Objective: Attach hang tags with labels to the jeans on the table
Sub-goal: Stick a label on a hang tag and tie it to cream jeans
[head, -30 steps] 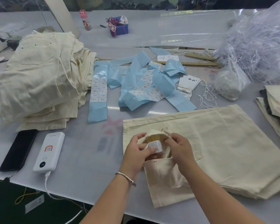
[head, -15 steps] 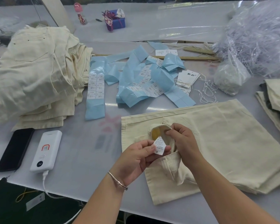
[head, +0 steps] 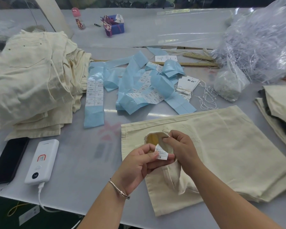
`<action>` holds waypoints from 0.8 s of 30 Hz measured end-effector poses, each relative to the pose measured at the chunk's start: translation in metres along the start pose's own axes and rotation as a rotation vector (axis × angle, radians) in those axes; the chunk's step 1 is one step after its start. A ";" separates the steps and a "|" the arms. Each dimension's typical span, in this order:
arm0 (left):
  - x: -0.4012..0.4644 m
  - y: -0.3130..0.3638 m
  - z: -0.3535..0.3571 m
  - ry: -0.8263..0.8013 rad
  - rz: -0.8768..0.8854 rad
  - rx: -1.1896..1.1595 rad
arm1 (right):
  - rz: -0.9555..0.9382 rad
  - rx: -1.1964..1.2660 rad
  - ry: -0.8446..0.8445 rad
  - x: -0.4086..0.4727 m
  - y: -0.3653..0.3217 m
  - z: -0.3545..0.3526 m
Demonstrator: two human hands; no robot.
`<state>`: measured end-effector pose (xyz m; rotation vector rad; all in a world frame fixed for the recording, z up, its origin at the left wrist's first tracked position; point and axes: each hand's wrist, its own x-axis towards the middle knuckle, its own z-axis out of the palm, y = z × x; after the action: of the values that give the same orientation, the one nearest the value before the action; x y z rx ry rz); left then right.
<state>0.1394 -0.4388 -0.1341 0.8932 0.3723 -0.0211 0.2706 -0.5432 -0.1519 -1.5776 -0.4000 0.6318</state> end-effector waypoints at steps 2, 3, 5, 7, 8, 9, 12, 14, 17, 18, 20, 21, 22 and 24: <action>0.003 0.005 -0.010 0.111 0.002 0.044 | -0.015 -0.021 0.020 0.002 0.002 0.009; 0.004 0.008 -0.017 0.170 0.006 0.087 | -0.027 -0.031 0.027 0.005 0.002 0.016; 0.007 0.015 -0.032 0.266 0.004 0.196 | -0.057 -0.023 0.026 0.011 -0.002 0.028; 0.012 0.022 -0.048 0.355 0.007 0.300 | -0.081 -0.029 -0.003 0.019 -0.007 0.041; 0.014 0.026 -0.056 0.414 0.012 0.344 | -0.083 -0.060 -0.026 0.023 -0.009 0.047; 0.016 0.031 -0.064 0.471 0.018 0.370 | -0.076 -0.107 -0.048 0.027 -0.010 0.053; 0.024 0.043 -0.089 0.558 0.036 0.378 | -0.027 -0.271 -0.048 0.042 -0.003 0.072; 0.031 0.051 -0.105 0.580 0.044 0.385 | -0.001 -0.399 0.000 0.052 0.005 0.084; 0.048 0.066 -0.128 0.613 0.054 0.418 | 0.005 -0.631 0.050 0.069 0.013 0.100; 0.057 0.072 -0.136 0.624 0.063 0.451 | 0.006 -0.680 0.051 0.075 0.015 0.104; 0.078 0.087 -0.149 0.651 0.101 0.525 | 0.037 -0.758 0.023 0.085 0.021 0.109; 0.089 0.095 -0.155 0.672 0.129 0.541 | 0.057 -0.802 -0.002 0.089 0.024 0.111; 0.102 0.103 -0.161 0.695 0.155 0.555 | 0.076 -0.845 -0.031 0.092 0.028 0.112; 0.126 0.118 -0.170 0.730 0.194 0.600 | 0.098 -0.899 -0.072 0.098 0.034 0.115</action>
<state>0.2247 -0.2173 -0.1823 1.5223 0.9888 0.4002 0.2736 -0.3972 -0.2033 -2.4413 -0.7253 0.6169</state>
